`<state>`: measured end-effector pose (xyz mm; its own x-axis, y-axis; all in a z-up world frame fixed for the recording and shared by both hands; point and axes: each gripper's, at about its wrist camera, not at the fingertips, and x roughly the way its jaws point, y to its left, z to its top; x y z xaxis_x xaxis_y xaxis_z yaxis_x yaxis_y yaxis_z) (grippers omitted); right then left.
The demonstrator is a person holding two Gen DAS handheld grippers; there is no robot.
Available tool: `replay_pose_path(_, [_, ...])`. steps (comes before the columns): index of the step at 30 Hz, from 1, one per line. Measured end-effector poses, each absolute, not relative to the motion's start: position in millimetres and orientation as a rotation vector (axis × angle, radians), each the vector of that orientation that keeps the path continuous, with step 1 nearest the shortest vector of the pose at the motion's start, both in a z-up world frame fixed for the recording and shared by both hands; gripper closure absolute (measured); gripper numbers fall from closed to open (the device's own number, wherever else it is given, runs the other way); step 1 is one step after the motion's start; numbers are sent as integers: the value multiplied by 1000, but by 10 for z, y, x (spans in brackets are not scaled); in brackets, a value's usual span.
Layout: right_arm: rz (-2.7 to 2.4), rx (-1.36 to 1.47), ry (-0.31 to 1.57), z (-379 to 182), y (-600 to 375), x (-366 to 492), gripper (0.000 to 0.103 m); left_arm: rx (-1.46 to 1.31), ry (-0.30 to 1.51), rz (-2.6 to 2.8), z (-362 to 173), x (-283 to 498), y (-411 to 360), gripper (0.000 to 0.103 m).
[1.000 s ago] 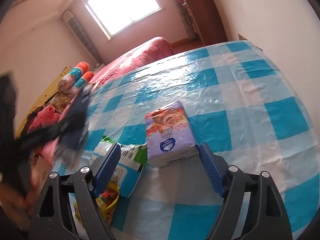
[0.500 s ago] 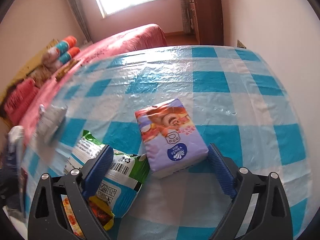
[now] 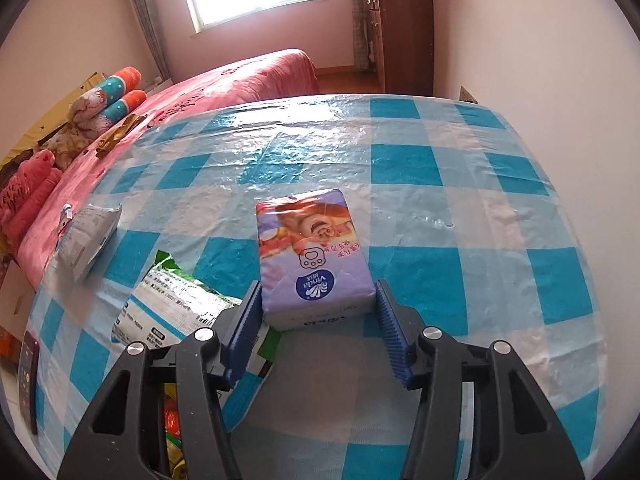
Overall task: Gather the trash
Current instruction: 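Drop the carton from the left tool into the bucket while the right tool drops the tissue pack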
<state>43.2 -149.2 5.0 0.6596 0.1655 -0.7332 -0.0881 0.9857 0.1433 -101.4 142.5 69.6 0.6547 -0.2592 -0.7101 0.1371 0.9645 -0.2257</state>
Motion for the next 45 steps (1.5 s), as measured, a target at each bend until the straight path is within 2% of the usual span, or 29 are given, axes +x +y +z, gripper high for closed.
replay_pose_path(12, [82, 155, 767, 170, -1666, -33, 50, -214, 834, -210, 569, -1149, 1743, 48])
replay_pose_path(23, [160, 152, 689, 606, -1422, -452, 50, -264, 796, -198, 600, -1281, 1992, 48])
replay_pose_path(33, [400, 68, 679, 916, -506, -695, 50, -318, 760, -83, 644, -1526, 2526, 48])
replay_pose_path(45, [832, -124, 721, 1094, 1255, -1099, 49, -433, 721, 230, 519, -2040, 3656, 48])
